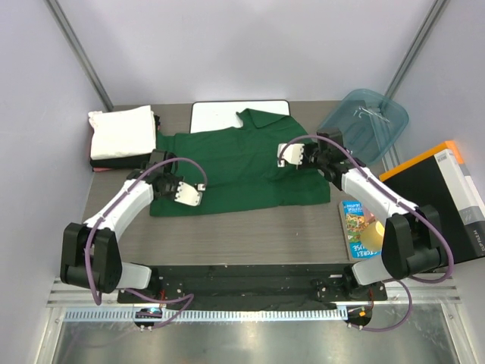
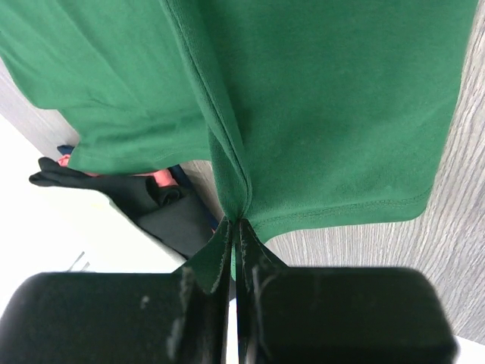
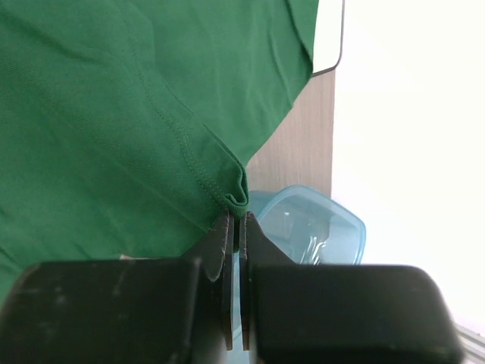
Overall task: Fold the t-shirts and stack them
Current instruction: Fold the flattened tshirt in 1/3 of the way
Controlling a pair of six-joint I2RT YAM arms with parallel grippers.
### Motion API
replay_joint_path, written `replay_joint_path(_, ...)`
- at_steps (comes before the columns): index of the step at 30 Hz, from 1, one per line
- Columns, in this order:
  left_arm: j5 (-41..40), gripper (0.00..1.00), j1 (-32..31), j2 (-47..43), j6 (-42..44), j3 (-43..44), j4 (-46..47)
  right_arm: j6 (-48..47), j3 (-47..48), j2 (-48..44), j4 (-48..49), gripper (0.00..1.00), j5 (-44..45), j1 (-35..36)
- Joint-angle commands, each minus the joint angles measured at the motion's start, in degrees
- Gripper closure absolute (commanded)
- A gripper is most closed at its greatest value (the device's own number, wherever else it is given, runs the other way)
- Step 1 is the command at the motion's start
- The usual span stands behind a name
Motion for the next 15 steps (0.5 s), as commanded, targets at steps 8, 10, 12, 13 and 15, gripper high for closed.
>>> replay_joint_path(8, -8.77, 0.85, 0.36, 4.2, 0.39, -1.25, 5.25, 7.32, -2.34, 5.08, 30.37, 0.8, 15.48, 0.77)
replay_joint_path(10, -9.48, 0.66, 0.54, 4.82, -0.66, -0.99, 5.71, 9.19, -1.91, 5.96, 32.77, 0.2, 21.44, 1.22)
replay_joint_path(12, -9.31, 0.49, 0.63, 4.64, -2.16, -0.73, 5.88, 11.91, -0.16, 5.96, 28.84, 0.03, 24.1, 1.48)
replay_joint_path(13, -9.22, 0.44, 0.54, 4.47, -2.34, -0.73, 5.89, 12.88, 0.11, 5.53, 27.42, 0.0, 25.59, 1.48)
replay_joint_path(15, -9.13, 0.0, 0.54, 4.2, -2.07, -1.08, 6.41, 12.97, 0.64, 4.56, 22.51, 0.0, 26.3, 1.57)
